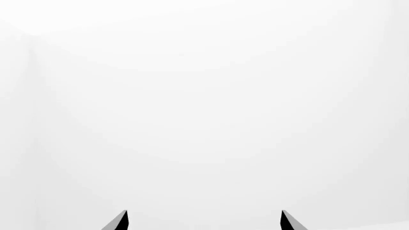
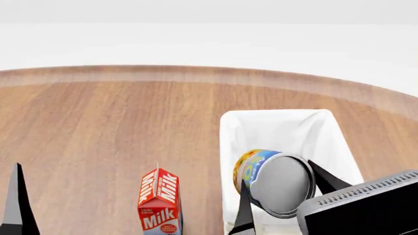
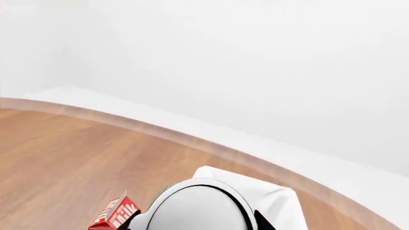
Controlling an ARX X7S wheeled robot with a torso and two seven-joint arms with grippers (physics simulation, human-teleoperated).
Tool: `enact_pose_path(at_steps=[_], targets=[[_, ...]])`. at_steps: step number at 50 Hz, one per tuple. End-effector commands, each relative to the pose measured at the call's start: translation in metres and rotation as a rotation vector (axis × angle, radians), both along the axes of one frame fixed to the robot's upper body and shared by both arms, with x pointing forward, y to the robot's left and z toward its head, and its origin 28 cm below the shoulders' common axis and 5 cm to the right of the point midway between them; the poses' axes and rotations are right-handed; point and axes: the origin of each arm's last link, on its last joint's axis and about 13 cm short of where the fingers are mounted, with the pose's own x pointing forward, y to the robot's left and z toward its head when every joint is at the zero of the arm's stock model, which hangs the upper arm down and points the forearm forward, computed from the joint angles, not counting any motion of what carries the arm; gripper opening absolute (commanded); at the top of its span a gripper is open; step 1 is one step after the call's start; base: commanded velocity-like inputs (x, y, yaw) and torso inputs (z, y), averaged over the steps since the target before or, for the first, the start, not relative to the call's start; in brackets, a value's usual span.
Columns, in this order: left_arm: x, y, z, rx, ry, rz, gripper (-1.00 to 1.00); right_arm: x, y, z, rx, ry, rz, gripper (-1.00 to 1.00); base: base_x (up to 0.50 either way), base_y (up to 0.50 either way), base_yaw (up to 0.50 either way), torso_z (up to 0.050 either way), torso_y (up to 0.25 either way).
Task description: Pick up the alphabet soup and the tomato sauce, and put them in the basket.
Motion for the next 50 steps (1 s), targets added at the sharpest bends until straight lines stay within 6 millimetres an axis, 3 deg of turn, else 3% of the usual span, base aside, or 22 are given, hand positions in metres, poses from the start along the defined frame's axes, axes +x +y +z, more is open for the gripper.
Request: enact_pose_path(at_steps=[1,12,30,50], targets=[[0.000,0.000,0.000,-0.003,-0.001,-0.002,1.00,0.028,0.004,0.023,0.009,-0.129,-0.026,-1.00,0.00,0.00,0.00,0.000,0.000],[0.000,0.000,0.000,-0.002,-0.002,-0.005,1.00,0.077,0.009,0.031,-0.021,-0.126,-0.072,-1.00,0.00,0.00,0.00,0.000,0.000],[0.000,0.000,-0.002,-0.007,0.002,-0.005,1.00,0.139,0.009,0.045,0.016,-0.062,-0.171,-1.00,0.00,0.00,0.00,0.000,0.001],[0.001,0.000,0.001,-0.002,0.004,-0.007,1.00,0.209,0.010,0.025,0.006,0.058,-0.299,-1.00,0.00,0.00,0.00,0.001,0.001]])
